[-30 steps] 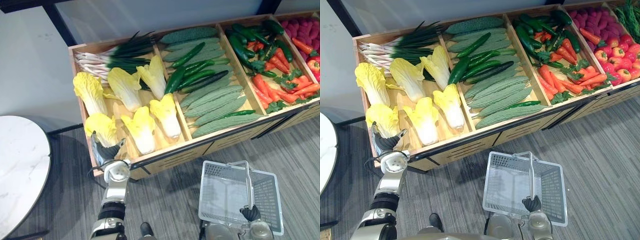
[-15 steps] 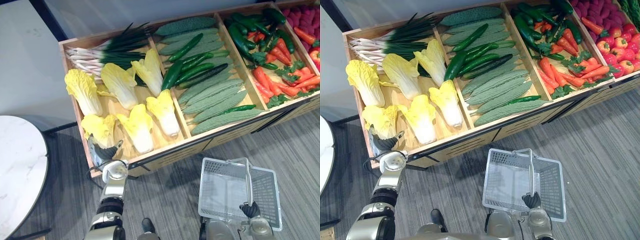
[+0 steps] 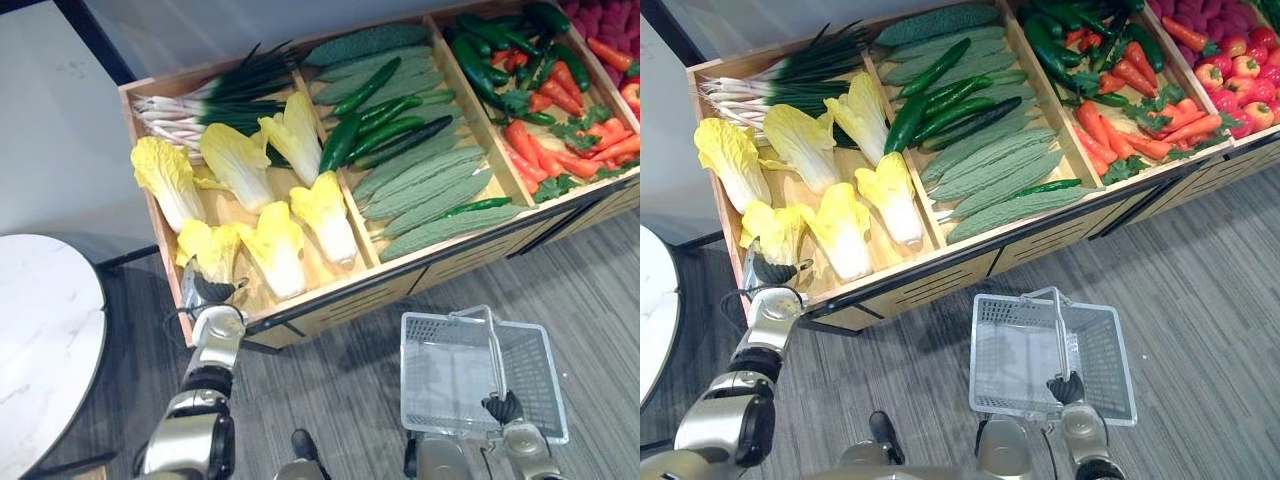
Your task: Pick vegetable in the basket
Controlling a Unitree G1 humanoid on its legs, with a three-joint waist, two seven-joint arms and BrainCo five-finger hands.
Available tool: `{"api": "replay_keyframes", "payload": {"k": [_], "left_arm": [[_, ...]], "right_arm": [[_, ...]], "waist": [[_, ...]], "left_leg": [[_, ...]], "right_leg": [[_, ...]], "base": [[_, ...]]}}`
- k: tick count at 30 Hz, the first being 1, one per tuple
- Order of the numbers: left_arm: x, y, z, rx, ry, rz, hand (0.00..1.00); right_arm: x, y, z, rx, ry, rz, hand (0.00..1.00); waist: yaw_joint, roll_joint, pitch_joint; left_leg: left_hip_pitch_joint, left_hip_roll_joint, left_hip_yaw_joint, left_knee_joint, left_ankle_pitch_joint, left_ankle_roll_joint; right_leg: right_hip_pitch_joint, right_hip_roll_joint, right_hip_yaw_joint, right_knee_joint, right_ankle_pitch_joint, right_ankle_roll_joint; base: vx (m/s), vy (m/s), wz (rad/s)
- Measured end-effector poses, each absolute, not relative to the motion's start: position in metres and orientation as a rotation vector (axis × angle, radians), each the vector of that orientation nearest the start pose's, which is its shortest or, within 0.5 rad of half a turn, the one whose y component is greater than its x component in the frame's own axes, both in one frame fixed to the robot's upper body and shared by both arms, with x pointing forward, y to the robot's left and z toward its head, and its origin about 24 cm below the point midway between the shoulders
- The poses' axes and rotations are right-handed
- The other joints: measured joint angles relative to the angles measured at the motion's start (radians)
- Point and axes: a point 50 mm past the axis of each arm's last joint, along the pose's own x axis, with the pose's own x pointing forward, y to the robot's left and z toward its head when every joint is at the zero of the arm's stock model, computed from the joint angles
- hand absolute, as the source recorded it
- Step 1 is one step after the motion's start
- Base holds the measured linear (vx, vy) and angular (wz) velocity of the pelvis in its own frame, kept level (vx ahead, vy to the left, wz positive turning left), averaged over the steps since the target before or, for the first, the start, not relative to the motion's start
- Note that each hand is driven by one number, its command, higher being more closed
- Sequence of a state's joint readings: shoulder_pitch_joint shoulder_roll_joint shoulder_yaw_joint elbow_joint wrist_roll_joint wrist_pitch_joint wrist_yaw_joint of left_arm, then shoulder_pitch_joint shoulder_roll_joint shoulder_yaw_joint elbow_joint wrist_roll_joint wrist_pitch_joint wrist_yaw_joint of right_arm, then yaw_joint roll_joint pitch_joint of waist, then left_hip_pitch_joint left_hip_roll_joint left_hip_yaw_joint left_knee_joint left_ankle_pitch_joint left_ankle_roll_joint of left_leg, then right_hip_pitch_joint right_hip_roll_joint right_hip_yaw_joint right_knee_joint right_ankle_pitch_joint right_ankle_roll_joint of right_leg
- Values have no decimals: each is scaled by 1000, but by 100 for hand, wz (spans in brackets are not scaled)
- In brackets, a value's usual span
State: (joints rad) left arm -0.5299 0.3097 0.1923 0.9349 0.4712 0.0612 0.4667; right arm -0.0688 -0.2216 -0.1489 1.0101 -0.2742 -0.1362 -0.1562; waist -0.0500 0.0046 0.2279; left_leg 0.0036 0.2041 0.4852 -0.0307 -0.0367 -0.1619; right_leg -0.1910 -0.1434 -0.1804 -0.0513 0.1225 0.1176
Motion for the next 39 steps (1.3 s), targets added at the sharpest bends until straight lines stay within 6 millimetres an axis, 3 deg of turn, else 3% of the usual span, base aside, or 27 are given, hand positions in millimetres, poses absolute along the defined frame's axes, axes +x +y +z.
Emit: {"api": "replay_keyframes", "payload": {"k": [2,3,11,21,25,29,32,39], "left_arm": [[323,276,23,825,342,538,0],[325,280,26,875,346,516,100],[332,288,40,1058,324,458,100],[330,288,38,1061,313,438,100],[323,277,30,902,279,473,100],[300,244,10,588,199,550,100],[287,233,6,408,166,606,100],[274,201,10,261,88,556,100]], "right_arm": [[173,-254,-116,-446,785,-219,100],[174,-254,-116,-445,786,-215,100],[177,-254,-115,-440,781,-208,100],[177,-256,-114,-427,783,-211,100],[175,-259,-115,-417,788,-231,100],[163,-259,-120,-390,812,-285,100],[161,-257,-121,-389,812,-300,100],[155,-260,-121,-383,815,-322,100]], "waist": [[0,2,1],[0,1,2],[2,3,11],[1,9,19],[0,13,23],[1,13,27],[1,13,27],[0,18,23]], "left_leg": [[-1,0,0,0,0,0],[-1,-1,1,-1,0,0],[-4,-3,3,-2,0,0],[3,-11,-1,-2,0,0],[8,-19,-6,-2,-2,3],[13,-19,-36,-2,-2,3],[16,-19,-37,-2,-2,4],[21,-18,-62,18,-11,17]], "right_leg": [[0,0,0,-2,3,-1],[0,0,1,-4,5,0],[3,-1,0,-18,15,1],[15,-10,-4,-21,18,6],[24,-19,-8,-23,20,9],[56,-22,-38,-35,20,9],[60,-23,-40,-35,19,9],[81,-30,-60,-14,9,5]], "base": [[0,0,0],[0,0,0],[0,0,0],[-2,-3,1],[-8,-8,5],[7,-18,18],[0,-8,3],[-10,-14,10]]}}
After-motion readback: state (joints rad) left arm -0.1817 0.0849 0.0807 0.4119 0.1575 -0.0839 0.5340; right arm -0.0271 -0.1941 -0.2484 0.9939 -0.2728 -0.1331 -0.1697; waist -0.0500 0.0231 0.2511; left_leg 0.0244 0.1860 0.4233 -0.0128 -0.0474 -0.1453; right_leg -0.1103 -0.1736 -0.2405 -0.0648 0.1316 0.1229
